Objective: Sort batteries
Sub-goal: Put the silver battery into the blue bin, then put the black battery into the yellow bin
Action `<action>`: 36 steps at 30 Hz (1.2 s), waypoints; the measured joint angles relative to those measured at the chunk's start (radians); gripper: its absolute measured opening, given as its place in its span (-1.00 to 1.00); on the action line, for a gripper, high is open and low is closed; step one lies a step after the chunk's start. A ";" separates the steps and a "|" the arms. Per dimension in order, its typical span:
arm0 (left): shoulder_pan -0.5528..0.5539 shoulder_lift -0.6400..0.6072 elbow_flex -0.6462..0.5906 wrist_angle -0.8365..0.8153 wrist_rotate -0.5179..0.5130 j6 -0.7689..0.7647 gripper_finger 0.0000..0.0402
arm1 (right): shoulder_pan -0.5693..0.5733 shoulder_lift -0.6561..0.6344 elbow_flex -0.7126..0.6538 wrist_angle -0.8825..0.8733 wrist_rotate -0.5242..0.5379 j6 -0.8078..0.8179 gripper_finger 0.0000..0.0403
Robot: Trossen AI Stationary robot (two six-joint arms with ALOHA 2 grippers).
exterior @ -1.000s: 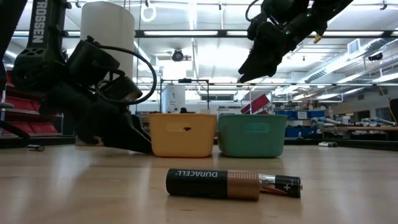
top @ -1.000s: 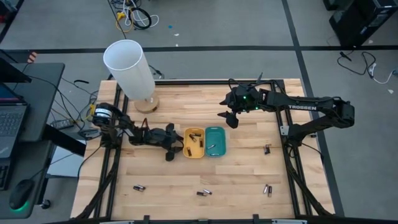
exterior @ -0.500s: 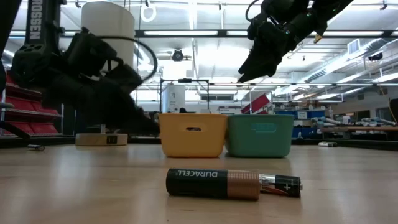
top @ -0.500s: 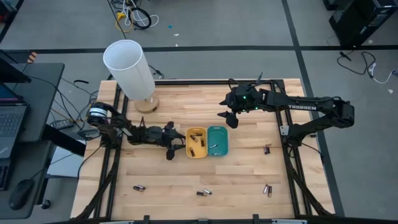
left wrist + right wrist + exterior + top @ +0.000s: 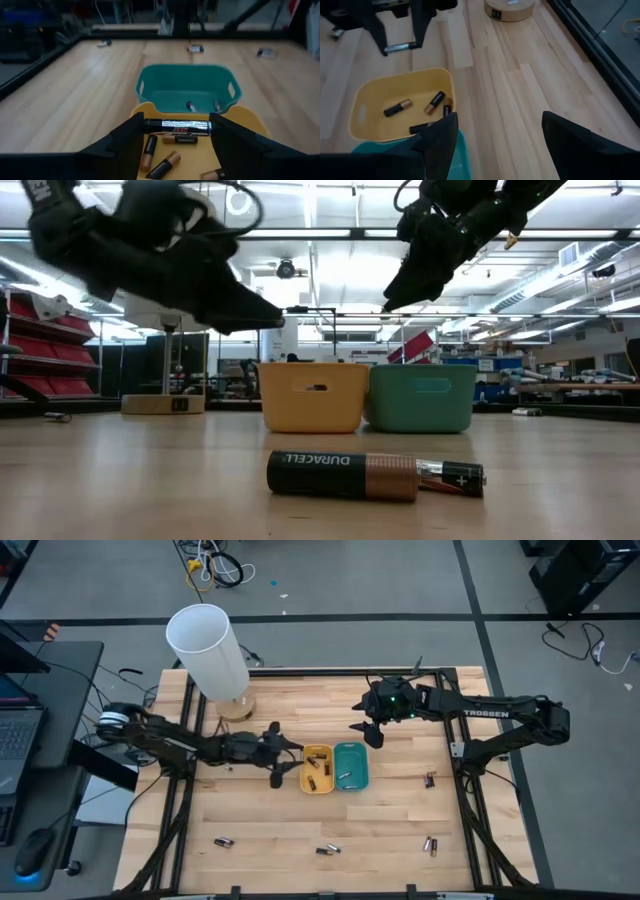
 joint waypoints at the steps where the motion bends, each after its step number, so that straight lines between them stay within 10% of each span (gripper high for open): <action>1: 0.000 0.002 0.040 -0.066 0.000 0.009 0.11 | 0.000 0.000 0.000 0.000 0.012 -0.001 0.36; 22: 0.045 0.401 0.601 -0.270 0.147 -0.044 0.14 | 0.000 -0.011 0.000 -0.513 0.039 -0.028 0.35; 36: 0.035 0.433 0.664 -0.340 0.115 -0.030 0.65 | -0.001 -0.011 0.000 -0.668 -0.044 -0.116 0.29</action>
